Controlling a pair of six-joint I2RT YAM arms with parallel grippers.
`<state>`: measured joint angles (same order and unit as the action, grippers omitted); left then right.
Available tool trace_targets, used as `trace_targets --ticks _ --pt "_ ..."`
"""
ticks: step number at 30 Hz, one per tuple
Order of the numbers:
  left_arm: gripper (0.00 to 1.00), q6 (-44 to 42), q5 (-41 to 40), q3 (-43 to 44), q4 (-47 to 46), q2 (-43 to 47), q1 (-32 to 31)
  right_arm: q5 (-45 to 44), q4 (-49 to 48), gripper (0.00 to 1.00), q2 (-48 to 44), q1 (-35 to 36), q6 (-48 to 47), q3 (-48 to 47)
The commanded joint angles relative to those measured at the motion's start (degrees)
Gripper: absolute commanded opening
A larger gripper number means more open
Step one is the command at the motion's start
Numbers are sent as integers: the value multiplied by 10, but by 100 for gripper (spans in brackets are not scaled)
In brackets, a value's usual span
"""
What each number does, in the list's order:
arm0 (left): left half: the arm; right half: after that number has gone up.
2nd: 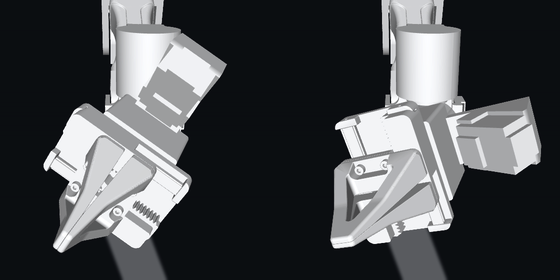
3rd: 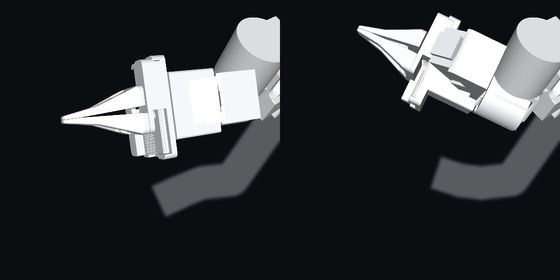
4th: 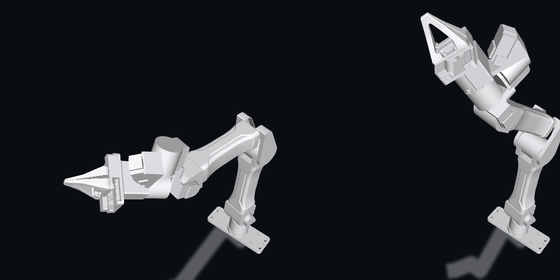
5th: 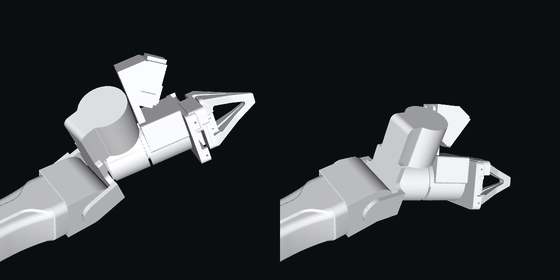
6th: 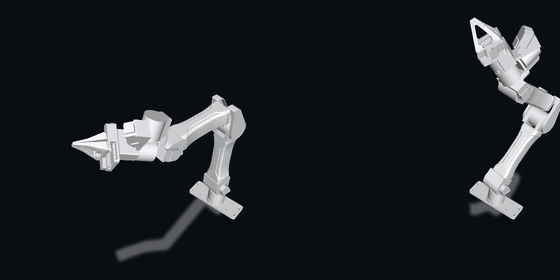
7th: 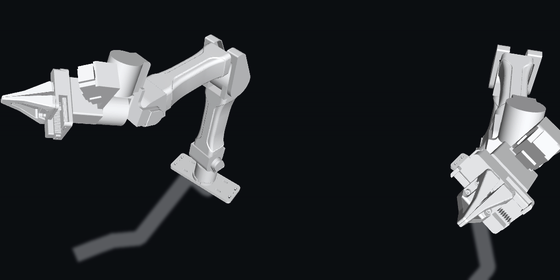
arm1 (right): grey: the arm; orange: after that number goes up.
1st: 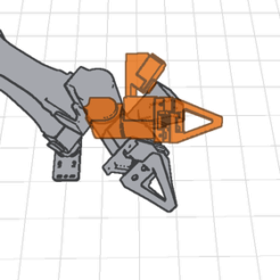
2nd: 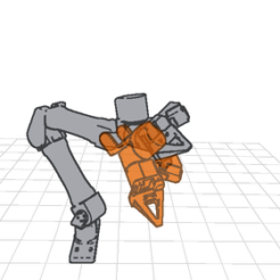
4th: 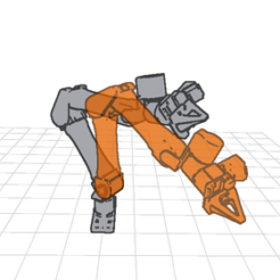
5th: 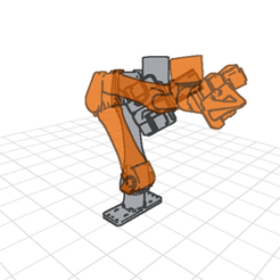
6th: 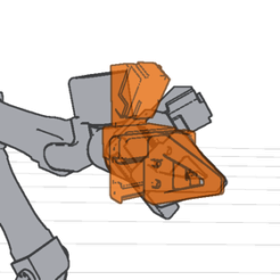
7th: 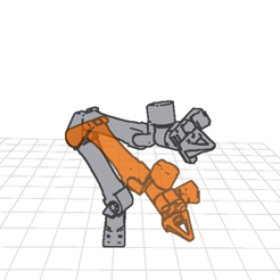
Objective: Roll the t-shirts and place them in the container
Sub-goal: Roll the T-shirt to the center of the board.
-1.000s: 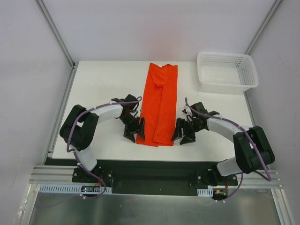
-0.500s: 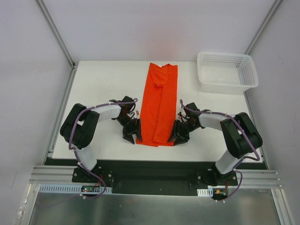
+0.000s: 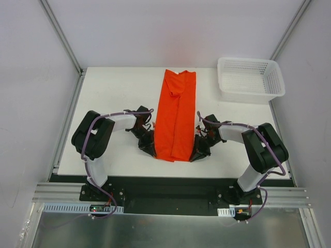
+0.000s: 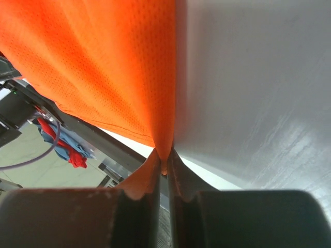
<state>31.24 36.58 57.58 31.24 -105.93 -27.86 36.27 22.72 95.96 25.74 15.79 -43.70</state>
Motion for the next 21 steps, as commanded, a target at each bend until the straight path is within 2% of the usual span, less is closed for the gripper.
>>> trace_targets --ticks 1,12,21 --pt "0 23 40 2 -28 18 -16 -4 50 5 -16 0 -39 -18" --pt "0 22 68 22 -31 75 -5 23 112 1 -53 -20 -66 -69" --pt "0 8 57 60 -26 68 23 26 102 1 -52 -46 -66 -85"
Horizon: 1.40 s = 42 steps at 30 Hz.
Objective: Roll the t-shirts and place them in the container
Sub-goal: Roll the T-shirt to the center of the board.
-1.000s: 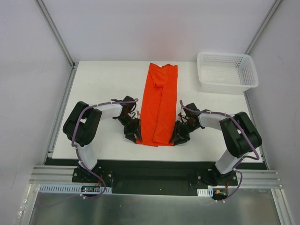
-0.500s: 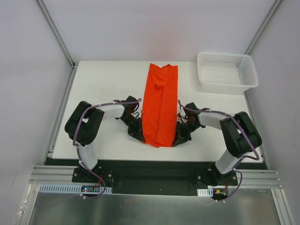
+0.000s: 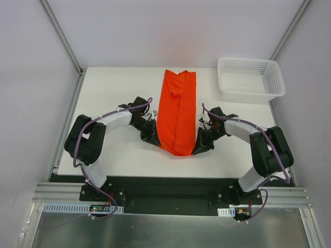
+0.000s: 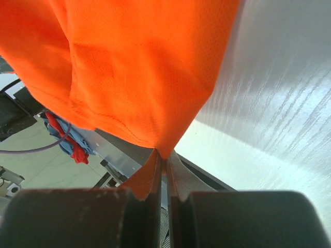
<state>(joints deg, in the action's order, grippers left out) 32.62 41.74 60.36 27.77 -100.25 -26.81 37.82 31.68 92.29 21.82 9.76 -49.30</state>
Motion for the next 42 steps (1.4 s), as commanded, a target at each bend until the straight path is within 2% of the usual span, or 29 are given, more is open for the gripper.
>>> trace_targets --ticks 1,16,39,40,42 --pt "0 -8 0 35 13 10 14 10 13 1 -14 -8 -5 -36" --pt "0 -25 -61 107 53 -35 35 -4 -21 1 40 -30 1 -106" --pt "0 -19 -134 165 88 -92 55 -34 -26 1 126 -42 -11 -179" --pt "4 -18 -136 168 88 -94 55 -35 -28 1 127 -42 -11 -179" --pt "18 -18 -139 179 87 -100 56 -40 -32 3 128 -42 -9 -179"
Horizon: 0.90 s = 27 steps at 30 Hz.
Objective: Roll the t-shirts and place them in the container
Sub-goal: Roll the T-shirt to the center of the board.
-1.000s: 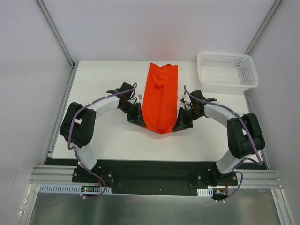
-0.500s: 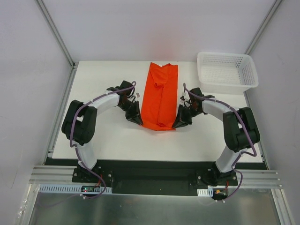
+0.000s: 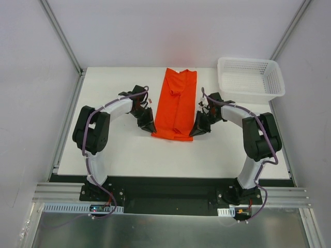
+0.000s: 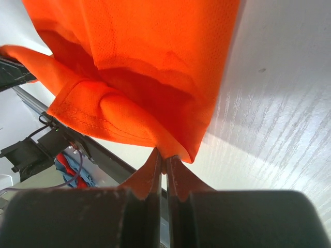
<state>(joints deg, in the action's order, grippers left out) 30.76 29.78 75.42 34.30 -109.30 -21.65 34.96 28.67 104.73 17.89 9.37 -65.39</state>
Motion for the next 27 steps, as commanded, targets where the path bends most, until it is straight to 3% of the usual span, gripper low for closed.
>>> trace_targets --ticks 1,2,5,8,11,13,15,16,17,20,27 --pt "28 0 -21 32 22 -10 5 -12 -6 7 5 -4 -7 -19" --pt "44 -3 -23 37 22 -10 5 -14 -9 21 6 -4 -6 -23" --pt "51 -25 -32 65 23 -2 10 -32 -12 40 -7 -6 -32 -43" --pt "53 -70 -53 85 25 36 16 -51 -3 48 -40 -15 -72 -59" --pt "51 -119 -53 66 34 85 19 -69 26 50 -71 -19 -137 -61" --pt "39 -174 -32 33 35 114 19 -67 43 49 -97 -19 -193 -55" --pt "21 -219 29 -6 36 135 19 -62 46 47 -116 -15 -226 -35" --pt "6 -258 55 -17 35 138 18 -60 46 45 -120 -13 -238 -29" --pt "2 -273 73 -30 34 141 18 -58 45 41 -121 -5 -255 -16" --pt "0 -327 129 -58 32 138 6 -46 33 28 -115 22 -266 -5" --pt "0 -387 110 -67 19 75 -15 -24 4 15 -77 79 -259 -19"
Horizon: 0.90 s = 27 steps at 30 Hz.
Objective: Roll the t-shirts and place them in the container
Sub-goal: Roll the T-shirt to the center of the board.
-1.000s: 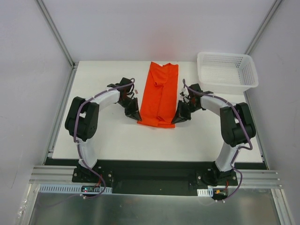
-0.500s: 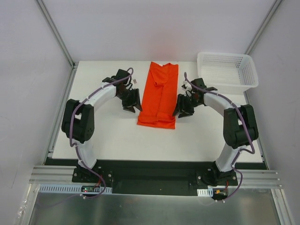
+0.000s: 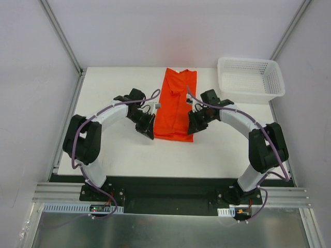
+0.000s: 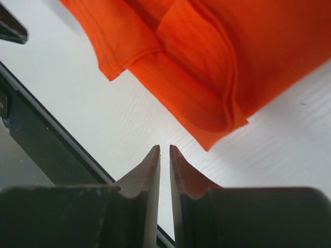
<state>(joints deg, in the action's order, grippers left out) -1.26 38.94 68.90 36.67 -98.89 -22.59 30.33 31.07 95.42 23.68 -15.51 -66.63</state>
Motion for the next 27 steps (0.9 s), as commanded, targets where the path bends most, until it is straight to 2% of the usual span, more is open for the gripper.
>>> trace_targets --ticks 1,10,15,20,23,25,26,27 --pt "0 -67 11 1 -5 -36 -5 21 -26 14 20 23 -5 -7" --pt "0 -30 -36 63 -50 -114 -2 -21 -85 13 75 37 14 -2" --pt "0 3 -69 145 -62 -150 23 -74 -87 10 115 30 -7 -65" --pt "0 -9 -76 178 -57 -151 37 -83 -68 11 144 16 -49 -139" --pt "11 -39 -67 157 -56 -127 38 -84 -57 19 139 17 -58 -151" --pt "17 -65 -46 142 -56 -98 33 -89 -51 29 118 15 -61 -144" --pt "26 -107 -43 119 -61 -83 27 -91 -48 34 109 15 -64 -139" --pt "30 -136 -41 106 -65 -69 22 -99 -47 42 98 12 -66 -124"
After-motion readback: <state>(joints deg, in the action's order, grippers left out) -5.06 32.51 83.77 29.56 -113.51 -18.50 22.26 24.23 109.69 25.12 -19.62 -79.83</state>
